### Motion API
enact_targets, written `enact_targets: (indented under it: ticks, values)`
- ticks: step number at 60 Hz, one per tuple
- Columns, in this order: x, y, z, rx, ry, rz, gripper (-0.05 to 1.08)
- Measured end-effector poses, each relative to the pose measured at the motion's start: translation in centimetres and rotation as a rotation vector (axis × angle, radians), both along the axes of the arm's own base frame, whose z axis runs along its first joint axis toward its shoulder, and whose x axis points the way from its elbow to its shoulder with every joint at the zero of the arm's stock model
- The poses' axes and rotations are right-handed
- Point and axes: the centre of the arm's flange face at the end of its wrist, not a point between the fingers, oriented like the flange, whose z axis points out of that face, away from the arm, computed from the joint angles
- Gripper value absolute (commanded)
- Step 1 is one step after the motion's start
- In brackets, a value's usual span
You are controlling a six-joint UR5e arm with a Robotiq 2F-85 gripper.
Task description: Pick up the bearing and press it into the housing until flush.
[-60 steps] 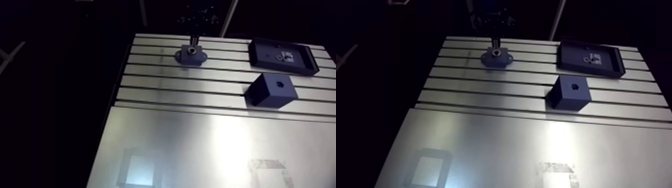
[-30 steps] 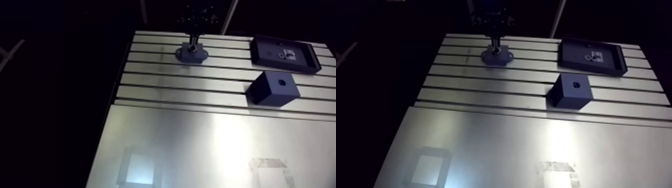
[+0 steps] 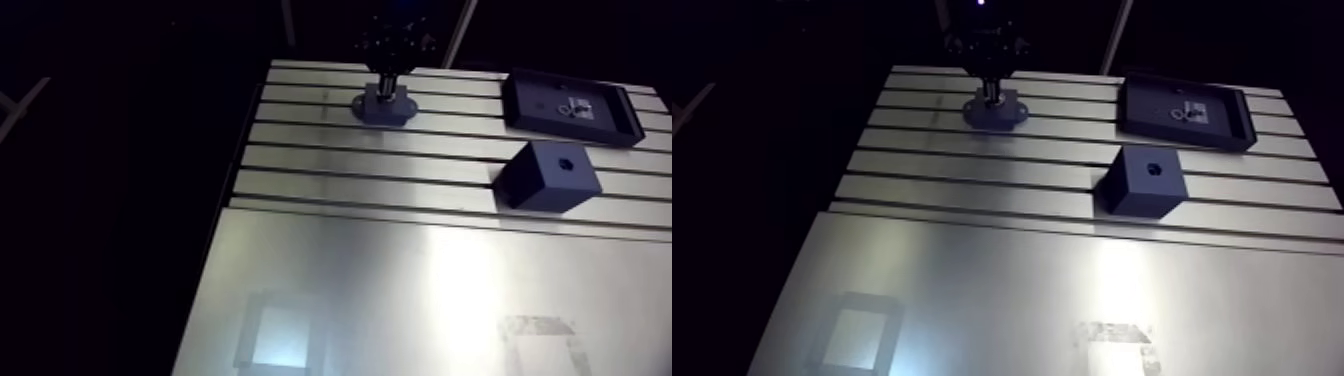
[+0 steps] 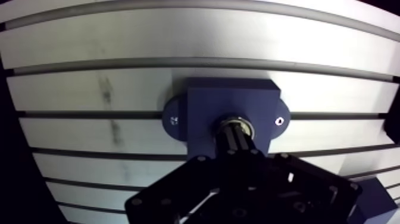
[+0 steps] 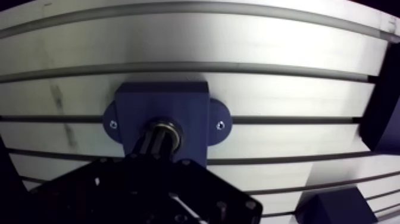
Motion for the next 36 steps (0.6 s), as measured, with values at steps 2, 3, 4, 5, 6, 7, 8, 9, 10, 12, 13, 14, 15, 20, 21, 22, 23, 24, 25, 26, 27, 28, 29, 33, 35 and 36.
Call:
enact_targets:
  ticks: [2,3,4,5,6,7,8,9,10,12,13,14,15,20,21,22,23,24,25,26,27,28,29,33,35,36]
  values:
    - [0.01,-0.01,-0.01,0.0,0.0,0.0,1.08]
    - [0.01,-0.02,-0.01,0.0,0.0,0.001,1.08]
    - [0.02,-0.02,-0.01,0.0,0.0,0.001,1.08]
    - [0.02,-0.03,-0.01,0.0,0.0,0.002,1.08]
    - [0.02,-0.04,-0.02,0.0,0.0,0.002,1.08]
    - [0.03,-0.05,-0.02,0.001,0.0,0.003,1.08]
    - [0.03,-0.05,-0.02,0.001,-0.001,0.003,1.08]
    - [0.04,-0.06,-0.03,0.001,-0.001,0.004,1.08]
    - [0.04,-0.07,-0.03,0.001,-0.001,0.004,1.08]
    - [0.05,-0.07,-0.05,0.001,-0.001,0.005,1.08]
    - [0.05,-0.08,-0.05,0.001,-0.001,0.005,1.08]
    - [0.05,-0.08,-0.05,0.001,-0.001,0.005,1.08]
    - [0.05,-0.08,-0.06,0.001,-0.001,0.006,1.08]
    - [0.06,-0.08,-0.08,0.002,-0.001,0.007,1.08]
    - [0.06,-0.08,-0.09,0.002,-0.002,0.007,1.08]
    - [0.06,-0.08,-0.09,0.002,-0.002,0.007,1.08]
    - [0.07,-0.08,-0.09,0.002,-0.002,0.008,1.08]
    - [0.07,-0.09,-0.11,0.002,-0.002,0.008,1.08]
    - [0.08,-0.08,-0.11,0.002,-0.002,0.008,1.08]
    - [0.09,-0.09,-0.13,0.002,-0.002,0.008,1.08]
    - [0.1,-0.08,-0.15,0.002,-0.003,0.008,1.08]
    - [0.11,-0.08,-0.18,0.003,-0.004,0.008,1.08]
    - [0.13,-0.07,-0.21,0.003,-0.004,0.008,1.08]
    - [0.16,-0.05,-0.27,0.003,-0.005,0.008,1.08]
    - [0.17,-0.04,-0.27,0.003,-0.005,0.008,1.08]
    - [0.18,-0.04,-0.28,0.003,-0.006,0.008,1.08]
